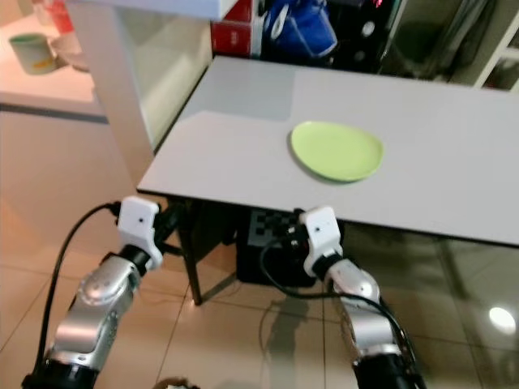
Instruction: Setting the table
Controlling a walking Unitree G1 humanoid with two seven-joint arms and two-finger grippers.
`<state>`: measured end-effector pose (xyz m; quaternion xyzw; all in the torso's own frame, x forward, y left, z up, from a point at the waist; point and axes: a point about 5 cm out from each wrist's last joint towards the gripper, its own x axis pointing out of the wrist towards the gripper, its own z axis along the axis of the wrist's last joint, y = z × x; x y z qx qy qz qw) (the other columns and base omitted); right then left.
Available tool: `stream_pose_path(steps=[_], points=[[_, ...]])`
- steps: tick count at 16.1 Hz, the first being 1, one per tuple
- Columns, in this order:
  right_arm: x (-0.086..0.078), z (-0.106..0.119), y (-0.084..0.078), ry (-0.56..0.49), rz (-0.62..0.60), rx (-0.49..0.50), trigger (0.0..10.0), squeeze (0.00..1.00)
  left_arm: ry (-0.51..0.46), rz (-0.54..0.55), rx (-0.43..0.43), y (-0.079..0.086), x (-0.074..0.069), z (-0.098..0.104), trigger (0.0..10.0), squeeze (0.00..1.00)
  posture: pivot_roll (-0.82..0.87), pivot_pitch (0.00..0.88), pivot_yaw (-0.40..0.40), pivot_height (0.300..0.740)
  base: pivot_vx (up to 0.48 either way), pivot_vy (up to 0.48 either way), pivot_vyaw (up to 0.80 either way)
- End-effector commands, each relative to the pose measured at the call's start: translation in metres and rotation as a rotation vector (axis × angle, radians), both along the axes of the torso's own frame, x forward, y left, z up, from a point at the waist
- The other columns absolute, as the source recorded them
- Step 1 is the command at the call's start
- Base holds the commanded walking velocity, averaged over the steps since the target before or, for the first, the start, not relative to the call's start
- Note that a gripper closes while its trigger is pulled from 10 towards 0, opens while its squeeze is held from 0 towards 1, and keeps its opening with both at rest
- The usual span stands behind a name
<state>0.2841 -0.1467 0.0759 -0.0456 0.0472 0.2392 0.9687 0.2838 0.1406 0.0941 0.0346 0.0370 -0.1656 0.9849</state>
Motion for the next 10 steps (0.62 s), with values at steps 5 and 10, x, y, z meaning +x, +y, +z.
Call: stream_pose_path(steps=[5,10], points=[[-0.0012,-0.0040,-0.0019,0.026,0.013,-0.008,10.0,0.00,0.003,0.002,-0.016,-0.0013,0.0008,0.0024,10.0,0.00,0.07,0.000,-0.033,0.740,0.000,0.480,0.00],[-0.0013,-0.0051,-0.0007,0.029,0.017,-0.008,10.0,0.00,0.007,0.006,-0.012,0.0013,0.0011,0.0027,10.0,0.00,0.08,0.000,-0.032,0.740,0.000,0.480,0.00]])
